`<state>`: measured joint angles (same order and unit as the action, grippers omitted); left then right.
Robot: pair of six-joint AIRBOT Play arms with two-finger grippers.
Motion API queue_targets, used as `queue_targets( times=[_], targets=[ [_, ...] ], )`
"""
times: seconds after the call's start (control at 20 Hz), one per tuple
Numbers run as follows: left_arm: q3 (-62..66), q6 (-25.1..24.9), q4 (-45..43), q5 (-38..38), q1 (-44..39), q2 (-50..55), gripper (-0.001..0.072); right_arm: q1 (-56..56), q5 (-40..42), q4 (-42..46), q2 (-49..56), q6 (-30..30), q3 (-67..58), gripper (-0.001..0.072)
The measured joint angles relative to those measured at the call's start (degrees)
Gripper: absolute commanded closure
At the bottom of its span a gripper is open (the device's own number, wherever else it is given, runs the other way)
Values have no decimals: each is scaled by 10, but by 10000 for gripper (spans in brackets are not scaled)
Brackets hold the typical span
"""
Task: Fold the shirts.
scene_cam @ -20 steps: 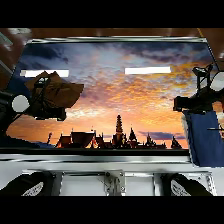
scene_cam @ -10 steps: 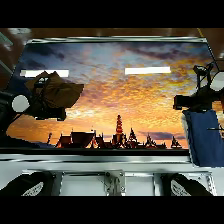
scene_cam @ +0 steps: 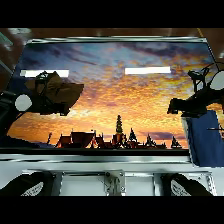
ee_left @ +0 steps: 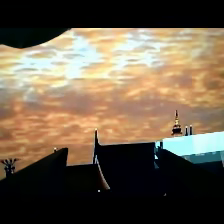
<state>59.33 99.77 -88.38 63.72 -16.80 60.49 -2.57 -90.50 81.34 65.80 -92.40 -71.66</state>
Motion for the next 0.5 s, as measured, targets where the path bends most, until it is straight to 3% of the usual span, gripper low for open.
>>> queue_targets(
  times=[0.25,0.5],
  targets=[
    [42,-2,-44,-91,42,55,-8,0,15,-45,0,0,0,20],
    [231,-35,-63,-46,161,252,-8,0,40,-61,0,0,0,24]
  ],
)
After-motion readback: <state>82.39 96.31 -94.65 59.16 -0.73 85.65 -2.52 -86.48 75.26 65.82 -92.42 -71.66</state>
